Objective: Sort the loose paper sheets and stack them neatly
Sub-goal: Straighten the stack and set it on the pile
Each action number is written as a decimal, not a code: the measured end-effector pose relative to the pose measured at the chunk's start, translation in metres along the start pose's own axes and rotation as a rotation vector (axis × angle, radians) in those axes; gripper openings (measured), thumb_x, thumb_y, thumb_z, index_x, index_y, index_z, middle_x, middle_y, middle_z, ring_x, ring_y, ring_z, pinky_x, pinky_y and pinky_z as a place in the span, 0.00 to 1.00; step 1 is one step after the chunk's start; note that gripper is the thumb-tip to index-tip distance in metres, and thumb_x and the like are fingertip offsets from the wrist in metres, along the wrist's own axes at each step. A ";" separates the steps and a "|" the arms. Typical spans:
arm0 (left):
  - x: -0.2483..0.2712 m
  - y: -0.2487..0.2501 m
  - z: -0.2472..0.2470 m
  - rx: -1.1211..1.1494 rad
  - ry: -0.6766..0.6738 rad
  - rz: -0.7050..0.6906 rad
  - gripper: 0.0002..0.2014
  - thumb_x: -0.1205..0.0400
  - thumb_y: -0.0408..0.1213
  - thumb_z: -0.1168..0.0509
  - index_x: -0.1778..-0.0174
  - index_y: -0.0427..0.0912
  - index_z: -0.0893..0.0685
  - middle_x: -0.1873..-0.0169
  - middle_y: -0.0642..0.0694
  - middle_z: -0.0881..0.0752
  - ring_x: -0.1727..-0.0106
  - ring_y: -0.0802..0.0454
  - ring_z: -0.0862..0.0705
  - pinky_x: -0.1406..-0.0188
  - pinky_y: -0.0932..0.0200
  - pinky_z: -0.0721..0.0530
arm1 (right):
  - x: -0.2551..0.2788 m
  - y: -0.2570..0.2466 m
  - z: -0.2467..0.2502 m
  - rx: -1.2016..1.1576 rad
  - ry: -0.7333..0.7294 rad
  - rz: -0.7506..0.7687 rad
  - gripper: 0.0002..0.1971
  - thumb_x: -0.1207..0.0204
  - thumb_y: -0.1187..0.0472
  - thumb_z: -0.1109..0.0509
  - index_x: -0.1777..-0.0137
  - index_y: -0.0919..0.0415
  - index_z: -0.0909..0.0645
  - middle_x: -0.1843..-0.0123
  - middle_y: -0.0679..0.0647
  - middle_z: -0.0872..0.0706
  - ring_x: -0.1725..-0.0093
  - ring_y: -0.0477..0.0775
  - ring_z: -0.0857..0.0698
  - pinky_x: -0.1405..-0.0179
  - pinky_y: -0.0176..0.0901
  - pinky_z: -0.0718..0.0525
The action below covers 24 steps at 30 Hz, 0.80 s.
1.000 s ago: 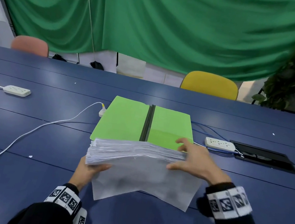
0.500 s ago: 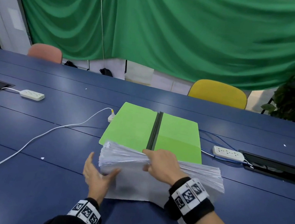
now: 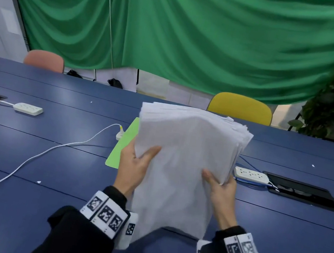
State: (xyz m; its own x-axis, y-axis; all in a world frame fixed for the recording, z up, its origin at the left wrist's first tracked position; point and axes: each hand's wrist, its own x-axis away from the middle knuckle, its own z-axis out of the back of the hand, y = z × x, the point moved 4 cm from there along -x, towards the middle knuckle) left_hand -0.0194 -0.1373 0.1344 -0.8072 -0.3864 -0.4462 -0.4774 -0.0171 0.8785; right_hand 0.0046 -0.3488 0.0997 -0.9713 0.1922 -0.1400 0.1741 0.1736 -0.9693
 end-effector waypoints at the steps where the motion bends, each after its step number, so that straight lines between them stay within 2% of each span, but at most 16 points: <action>1: 0.003 0.002 -0.007 -0.070 0.011 -0.053 0.09 0.23 0.32 0.30 0.51 0.50 0.17 0.62 0.65 0.11 0.59 0.67 0.14 0.54 0.65 0.16 | 0.003 0.004 -0.004 -0.011 0.045 0.014 0.11 0.28 0.75 0.30 0.48 0.62 0.20 0.61 0.48 0.09 0.61 0.43 0.12 0.63 0.30 0.14; 3: 0.013 0.004 -0.020 -0.150 0.044 -0.126 0.06 0.24 0.45 0.32 0.54 0.58 0.19 0.60 0.72 0.14 0.60 0.71 0.16 0.54 0.62 0.16 | 0.007 0.006 -0.012 -0.011 0.089 0.056 0.13 0.26 0.72 0.29 0.43 0.62 0.21 0.49 0.57 0.12 0.51 0.52 0.14 0.54 0.33 0.15; 4: 0.017 0.005 -0.023 -0.154 0.064 -0.143 0.06 0.25 0.48 0.33 0.53 0.61 0.19 0.60 0.72 0.14 0.60 0.71 0.17 0.54 0.62 0.16 | 0.008 0.003 -0.015 -0.009 0.094 0.083 0.14 0.26 0.71 0.30 0.42 0.61 0.22 0.47 0.58 0.13 0.48 0.54 0.15 0.49 0.35 0.16; 6: 0.019 0.005 -0.022 -0.082 0.089 -0.141 0.05 0.25 0.46 0.33 0.55 0.60 0.20 0.60 0.71 0.14 0.59 0.70 0.17 0.54 0.67 0.17 | 0.007 -0.002 -0.017 -0.002 0.074 0.139 0.15 0.26 0.71 0.30 0.40 0.61 0.22 0.45 0.58 0.14 0.45 0.55 0.16 0.42 0.43 0.18; 8: 0.021 -0.004 -0.014 0.006 0.103 -0.094 0.09 0.25 0.39 0.33 0.52 0.56 0.20 0.59 0.66 0.12 0.56 0.68 0.15 0.53 0.71 0.18 | 0.004 -0.002 -0.013 0.034 0.020 0.167 0.17 0.26 0.72 0.29 0.39 0.61 0.23 0.44 0.58 0.14 0.44 0.55 0.16 0.40 0.47 0.19; 10: 0.027 -0.016 -0.003 0.056 0.099 -0.044 0.14 0.28 0.37 0.32 0.48 0.54 0.21 0.55 0.60 0.13 0.52 0.65 0.15 0.51 0.71 0.19 | 0.002 0.008 -0.007 0.072 -0.040 0.139 0.18 0.29 0.69 0.25 0.41 0.59 0.22 0.46 0.55 0.13 0.45 0.54 0.15 0.42 0.45 0.17; 11: 0.030 -0.023 0.001 0.067 0.096 -0.018 0.16 0.29 0.38 0.30 0.47 0.53 0.22 0.53 0.59 0.14 0.52 0.64 0.15 0.51 0.71 0.19 | 0.001 0.015 -0.003 0.064 -0.063 0.110 0.20 0.34 0.64 0.21 0.42 0.58 0.21 0.47 0.53 0.13 0.47 0.53 0.14 0.46 0.43 0.15; 13: 0.034 -0.031 0.007 0.072 0.076 0.029 0.21 0.34 0.42 0.26 0.47 0.53 0.23 0.52 0.55 0.15 0.54 0.64 0.15 0.54 0.71 0.18 | 0.000 0.021 0.007 0.013 -0.084 0.060 0.31 0.49 0.49 0.15 0.45 0.56 0.19 0.52 0.48 0.10 0.52 0.48 0.12 0.54 0.36 0.13; 14: 0.033 -0.033 0.010 0.085 0.068 0.045 0.22 0.35 0.41 0.25 0.47 0.53 0.24 0.52 0.53 0.15 0.55 0.64 0.15 0.55 0.71 0.17 | -0.002 0.022 0.012 -0.006 -0.103 0.047 0.37 0.57 0.44 0.15 0.45 0.56 0.18 0.55 0.46 0.09 0.55 0.44 0.12 0.58 0.34 0.14; 15: 0.032 -0.034 0.012 0.107 0.056 0.057 0.22 0.35 0.38 0.26 0.48 0.52 0.24 0.52 0.51 0.15 0.56 0.64 0.15 0.56 0.70 0.17 | -0.005 0.020 0.017 -0.018 -0.135 0.037 0.41 0.60 0.45 0.14 0.44 0.59 0.18 0.56 0.45 0.08 0.57 0.42 0.12 0.60 0.32 0.14; 17: 0.027 -0.031 0.015 0.137 0.000 0.051 0.23 0.36 0.33 0.26 0.48 0.51 0.25 0.52 0.48 0.17 0.56 0.63 0.15 0.56 0.69 0.16 | -0.010 0.011 0.024 -0.024 -0.210 0.038 0.41 0.56 0.53 0.17 0.40 0.67 0.20 0.56 0.45 0.09 0.56 0.42 0.12 0.60 0.32 0.15; 19: 0.022 -0.025 0.014 0.139 -0.056 0.015 0.25 0.38 0.37 0.24 0.48 0.53 0.26 0.51 0.50 0.17 0.54 0.61 0.16 0.53 0.68 0.16 | -0.015 0.001 0.026 -0.030 -0.256 0.073 0.38 0.52 0.61 0.18 0.38 0.69 0.22 0.52 0.49 0.10 0.53 0.44 0.13 0.57 0.32 0.15; 21: 0.017 -0.019 0.013 0.112 -0.049 -0.034 0.24 0.36 0.38 0.26 0.46 0.54 0.27 0.50 0.52 0.18 0.52 0.64 0.16 0.51 0.70 0.18 | -0.019 -0.008 0.022 -0.046 -0.278 0.107 0.32 0.50 0.67 0.19 0.41 0.62 0.22 0.51 0.50 0.12 0.52 0.44 0.13 0.55 0.33 0.15; 22: 0.016 -0.017 0.013 0.090 -0.028 -0.065 0.24 0.34 0.36 0.27 0.46 0.54 0.27 0.49 0.54 0.19 0.51 0.67 0.17 0.50 0.72 0.19 | -0.019 -0.011 0.019 -0.053 -0.280 0.125 0.30 0.47 0.72 0.20 0.44 0.57 0.23 0.52 0.47 0.11 0.53 0.42 0.13 0.55 0.32 0.15; 24: 0.015 -0.014 0.011 0.046 0.011 -0.108 0.23 0.33 0.39 0.27 0.45 0.55 0.28 0.49 0.55 0.20 0.50 0.70 0.18 0.48 0.72 0.21 | -0.021 -0.011 0.015 -0.073 -0.265 0.142 0.30 0.41 0.82 0.25 0.45 0.53 0.24 0.55 0.44 0.10 0.56 0.39 0.13 0.56 0.31 0.15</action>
State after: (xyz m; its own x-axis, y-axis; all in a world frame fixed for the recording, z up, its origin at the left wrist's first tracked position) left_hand -0.0284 -0.1323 0.1136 -0.7463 -0.3951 -0.5357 -0.5771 -0.0171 0.8165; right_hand 0.0202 -0.3695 0.1102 -0.9431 -0.0371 -0.3305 0.3133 0.2342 -0.9203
